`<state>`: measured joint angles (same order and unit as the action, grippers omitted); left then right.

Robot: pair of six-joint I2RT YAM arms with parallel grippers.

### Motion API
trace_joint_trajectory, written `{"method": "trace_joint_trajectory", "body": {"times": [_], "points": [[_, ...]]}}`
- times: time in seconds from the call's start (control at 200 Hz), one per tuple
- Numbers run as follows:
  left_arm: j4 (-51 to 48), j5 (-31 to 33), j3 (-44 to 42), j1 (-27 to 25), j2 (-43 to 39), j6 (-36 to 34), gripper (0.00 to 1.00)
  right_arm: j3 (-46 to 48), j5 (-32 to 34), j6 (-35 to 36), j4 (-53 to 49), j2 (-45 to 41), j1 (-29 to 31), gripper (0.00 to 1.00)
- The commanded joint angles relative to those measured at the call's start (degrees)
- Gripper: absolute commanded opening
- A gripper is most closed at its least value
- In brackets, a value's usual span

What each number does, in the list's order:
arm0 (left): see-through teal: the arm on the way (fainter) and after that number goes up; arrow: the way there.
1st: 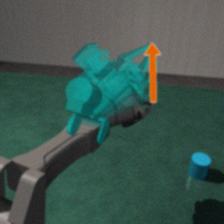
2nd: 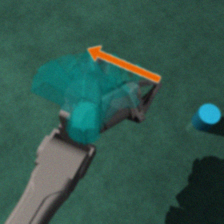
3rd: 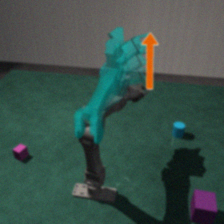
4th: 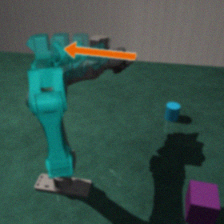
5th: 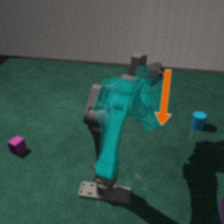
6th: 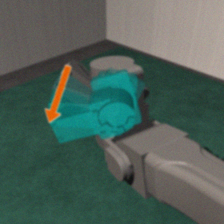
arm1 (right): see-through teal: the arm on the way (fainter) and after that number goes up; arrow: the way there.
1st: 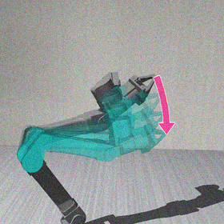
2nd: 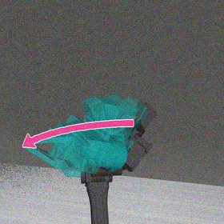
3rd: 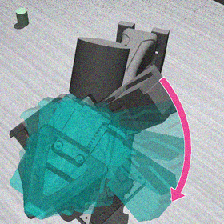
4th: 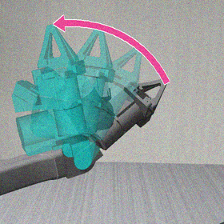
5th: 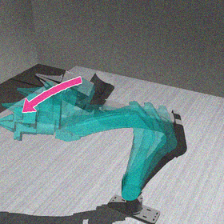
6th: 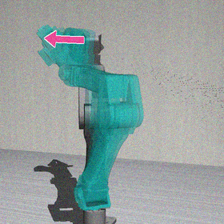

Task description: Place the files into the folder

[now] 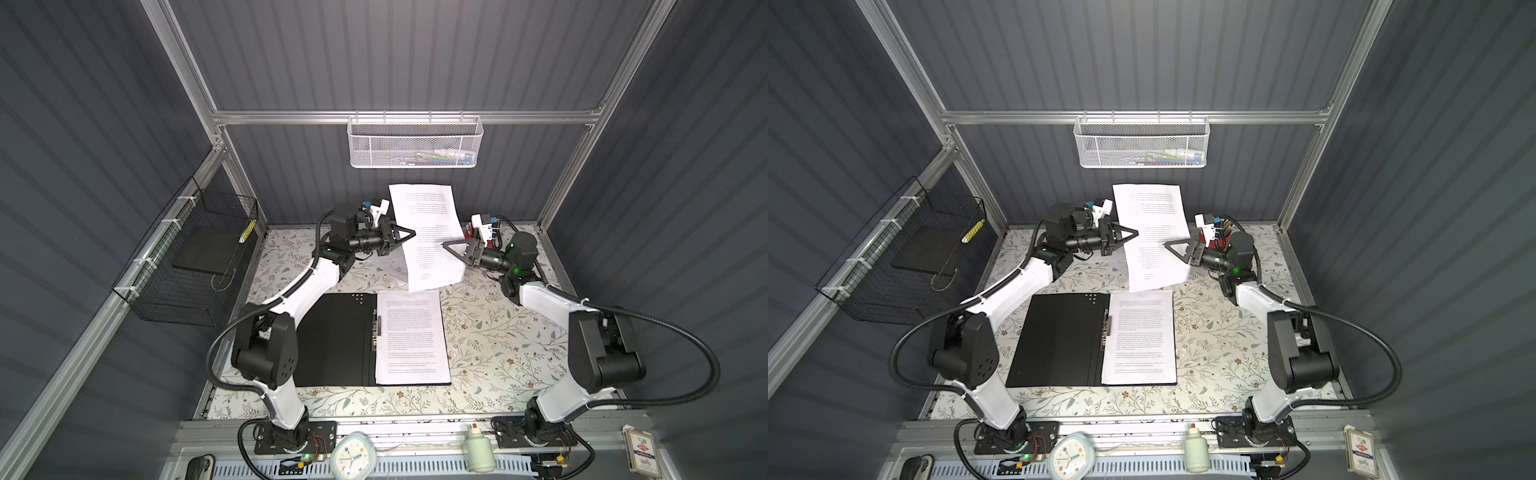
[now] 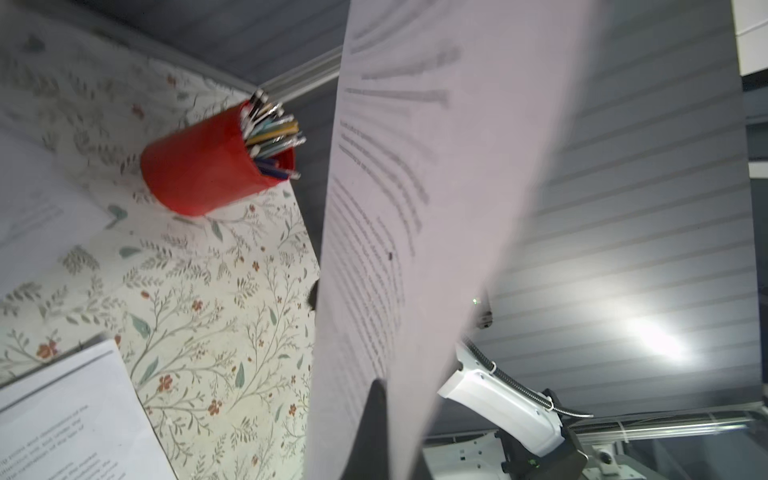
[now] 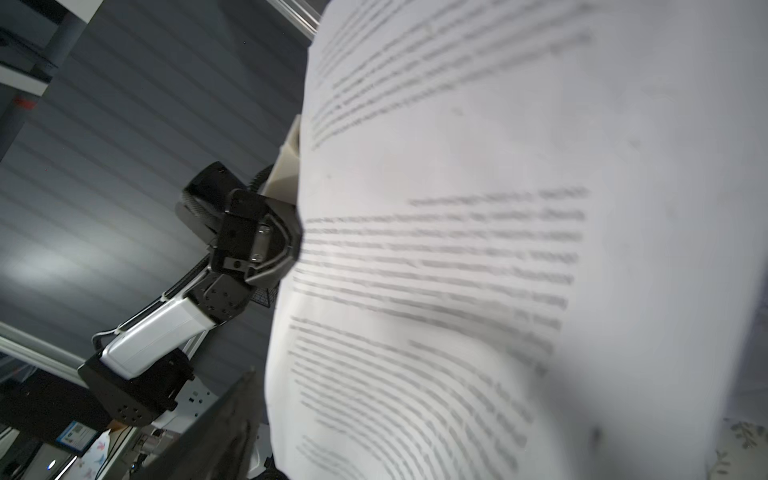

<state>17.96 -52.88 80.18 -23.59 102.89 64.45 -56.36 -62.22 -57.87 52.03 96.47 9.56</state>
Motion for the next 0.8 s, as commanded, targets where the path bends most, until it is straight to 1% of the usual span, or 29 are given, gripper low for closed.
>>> {"method": "trace_joint_trajectory", "body": {"times": [0.0,0.045,0.115,0.17,0.305,0.4,0.455,0.57,0.59,0.645,0.795], "points": [[5.13,-5.38,-0.83,0.83,0.33,2.86,0.0,-2.26,-4.09,-9.23,13.72,1.85,0.55,0.66],[-0.43,-4.99,-0.43,1.38,-0.32,-1.73,0.0,-2.35,-4.12,-7.86,11.68,1.81,0.56,0.62],[-7.11,-4.99,0.1,2.59,-1.01,-7.37,0.0,-2.27,-4.0,-3.93,6.19,0.85,0.55,0.62],[-7.15,-5.47,-0.67,3.43,-1.27,-7.61,0.0,-2.18,-4.12,-1.92,3.22,0.43,0.55,0.62],[-7.73,-7.1,-0.97,4.09,-1.62,-8.95,0.0,-2.1,-4.82,-1.14,1.58,1.23,0.63,0.62],[-8.35,-7.53,-0.55,4.26,-1.75,-10.12,0.0,-1.5,-5.24,-0.58,1.26,1.43,0.81,0.7],[-8.41,-7.67,-0.3,4.26,-1.58,-10.24,0.0,-1.0,-5.34,-0.75,2.15,1.35,0.98,0.72],[-11.98,-7.59,0.32,4.35,-1.51,-13.16,0.0,-0.97,-5.53,-0.68,1.62,1.38,1.09,0.7],[-12.48,-7.62,2.34,4.4,-1.51,-13.64,0.0,-0.99,-5.55,-0.54,1.44,1.38,1.14,0.69],[-13.67,-7.49,3.02,4.57,-1.68,-14.65,0.0,-1.01,-5.3,0.08,0.21,1.44,1.14,0.67],[-23.18,-5.9,5.73,5.05,-2.61,-21.83,0.0,-1.12,-5.28,1.69,-2.67,1.42,1.15,0.64]]}}
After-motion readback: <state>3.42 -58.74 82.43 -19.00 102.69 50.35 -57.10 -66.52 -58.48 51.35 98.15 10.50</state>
